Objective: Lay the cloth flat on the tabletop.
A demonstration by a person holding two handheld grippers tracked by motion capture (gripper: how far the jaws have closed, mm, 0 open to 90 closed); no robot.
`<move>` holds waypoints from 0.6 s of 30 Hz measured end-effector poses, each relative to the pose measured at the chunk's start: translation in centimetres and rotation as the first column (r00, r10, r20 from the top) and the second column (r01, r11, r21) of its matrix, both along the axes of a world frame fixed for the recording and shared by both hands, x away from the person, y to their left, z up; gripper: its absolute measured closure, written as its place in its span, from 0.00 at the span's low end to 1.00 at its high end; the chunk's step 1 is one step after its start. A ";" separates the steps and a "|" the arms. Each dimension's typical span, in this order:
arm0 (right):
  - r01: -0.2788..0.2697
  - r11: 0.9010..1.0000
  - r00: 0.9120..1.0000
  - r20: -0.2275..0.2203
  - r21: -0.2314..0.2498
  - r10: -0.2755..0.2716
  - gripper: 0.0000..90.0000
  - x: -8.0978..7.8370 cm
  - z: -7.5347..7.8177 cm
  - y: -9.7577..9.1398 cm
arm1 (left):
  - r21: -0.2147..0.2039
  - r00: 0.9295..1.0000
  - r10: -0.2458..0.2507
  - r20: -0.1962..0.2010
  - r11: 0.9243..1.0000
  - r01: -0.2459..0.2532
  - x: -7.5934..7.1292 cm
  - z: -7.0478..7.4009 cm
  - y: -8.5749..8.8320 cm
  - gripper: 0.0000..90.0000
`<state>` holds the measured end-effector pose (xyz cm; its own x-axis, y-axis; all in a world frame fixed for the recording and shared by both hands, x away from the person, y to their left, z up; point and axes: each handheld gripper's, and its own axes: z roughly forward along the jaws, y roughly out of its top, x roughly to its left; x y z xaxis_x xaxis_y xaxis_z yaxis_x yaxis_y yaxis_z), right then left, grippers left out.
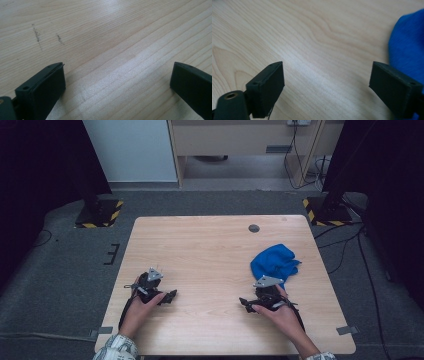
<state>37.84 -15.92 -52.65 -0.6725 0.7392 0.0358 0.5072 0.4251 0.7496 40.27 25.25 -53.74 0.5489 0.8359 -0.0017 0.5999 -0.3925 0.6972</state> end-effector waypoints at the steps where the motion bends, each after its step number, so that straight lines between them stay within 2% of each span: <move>1: 0.001 1.000 0.999 0.035 -0.003 -0.001 0.18 0.0 0.6 -0.2 | 0.000 1.000 0.001 0.000 1.000 -0.001 0.0 0.0 0.0 0.00; 3: 0.002 1.000 0.999 0.054 0.015 -0.003 0.20 0.0 1.2 -0.6 | -0.001 1.000 0.002 0.000 1.000 -0.002 0.0 0.0 0.0 0.00; 6: 0.036 0.999 0.995 0.095 0.014 -0.038 0.22 0.2 2.0 -1.3 | -0.001 1.000 0.002 0.000 1.000 -0.002 0.0 0.0 0.0 0.00; 8: 0.046 0.999 0.993 0.104 0.018 -0.048 0.22 0.4 2.3 -1.6 | -0.001 1.000 0.002 0.000 1.000 -0.002 0.0 0.0 0.0 0.00; 9: 0.075 0.997 0.989 0.122 0.030 -0.078 0.21 0.6 2.9 -2.2 | 0.000 1.000 0.002 0.000 1.000 -0.002 0.0 0.0 0.0 0.00; 10: 0.075 0.997 0.989 0.122 0.030 -0.078 0.21 0.6 2.9 -2.2 | 0.000 1.000 0.002 0.000 1.000 -0.002 0.0 0.0 0.0 0.00; 11: 0.094 0.995 0.988 0.122 0.041 -0.098 0.21 0.7 3.2 -2.6 | -0.001 1.000 0.003 0.000 1.000 -0.003 0.0 0.0 0.0 0.00; 12: 0.134 0.989 0.982 0.124 0.058 -0.140 0.21 1.2 3.8 -3.3 | 0.000 1.000 0.003 0.000 1.000 -0.003 0.0 0.0 0.0 0.00; 13: 0.143 0.987 0.981 0.119 0.068 -0.150 0.20 1.5 4.1 -3.7 | 0.000 1.000 0.003 0.000 1.000 -0.003 0.0 0.0 0.0 0.00; 14: 0.143 0.987 0.981 0.119 0.068 -0.150 0.20 1.5 4.1 -3.7 | 0.000 1.000 0.003 0.000 1.000 -0.003 0.0 0.0 0.0 0.00; 17: 0.192 0.979 0.973 0.115 0.072 -0.199 0.18 3.2 4.6 -5.3 | 0.000 1.000 0.005 0.000 1.000 -0.005 0.0 0.0 -0.1 0.00; 18: 0.192 0.979 0.973 0.115 0.072 -0.199 0.18 3.2 4.6 -5.3 | 0.000 1.000 0.005 0.000 1.000 -0.005 0.0 0.0 -0.1 0.00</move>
